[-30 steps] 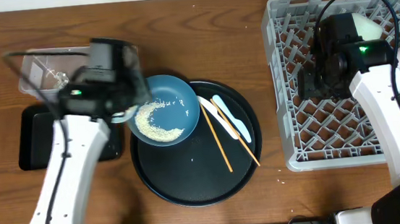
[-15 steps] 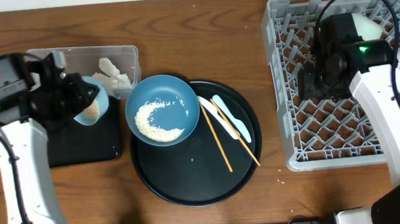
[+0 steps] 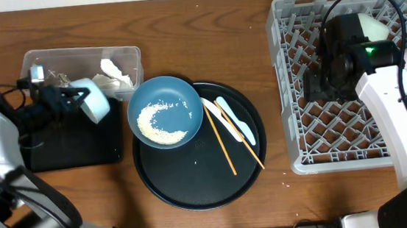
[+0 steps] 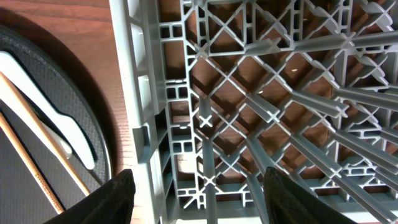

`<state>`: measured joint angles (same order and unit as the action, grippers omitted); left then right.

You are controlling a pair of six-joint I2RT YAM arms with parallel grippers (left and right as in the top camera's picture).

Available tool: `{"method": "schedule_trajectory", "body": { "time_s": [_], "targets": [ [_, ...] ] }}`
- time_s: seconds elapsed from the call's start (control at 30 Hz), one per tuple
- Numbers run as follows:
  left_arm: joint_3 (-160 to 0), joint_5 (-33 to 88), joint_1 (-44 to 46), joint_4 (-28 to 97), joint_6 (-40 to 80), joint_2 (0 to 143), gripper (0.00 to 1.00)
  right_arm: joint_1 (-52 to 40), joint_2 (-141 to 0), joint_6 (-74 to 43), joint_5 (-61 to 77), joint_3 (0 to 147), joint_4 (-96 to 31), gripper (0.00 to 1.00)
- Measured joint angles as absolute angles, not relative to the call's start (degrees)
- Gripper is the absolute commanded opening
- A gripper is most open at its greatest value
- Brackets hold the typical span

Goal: Sort waste into correct bins and load items into the dishwasher rack
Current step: 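Carry the bowl left and tip the rice onto the black tray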

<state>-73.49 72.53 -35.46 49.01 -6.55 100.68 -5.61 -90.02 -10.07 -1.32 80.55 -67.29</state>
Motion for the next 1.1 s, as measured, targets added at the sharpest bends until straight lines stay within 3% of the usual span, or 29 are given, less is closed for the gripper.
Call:
{"method": "schedule_trajectory", "body": {
  "time_s": [0.33, 1.1],
  "targets": [
    [-73.5, 86.0, -40.3, 50.0, -7.7, 108.6, 0.06, -5.6, -90.0, -10.1, -1.3, 80.6, -67.3, 0.63],
    [-73.4, 86.8, -40.8, 48.0, -6.8, 109.2, 0.07, -5.6, -90.0, -10.1, -1.3, 80.6, -67.5, 0.63]
  ]
}}
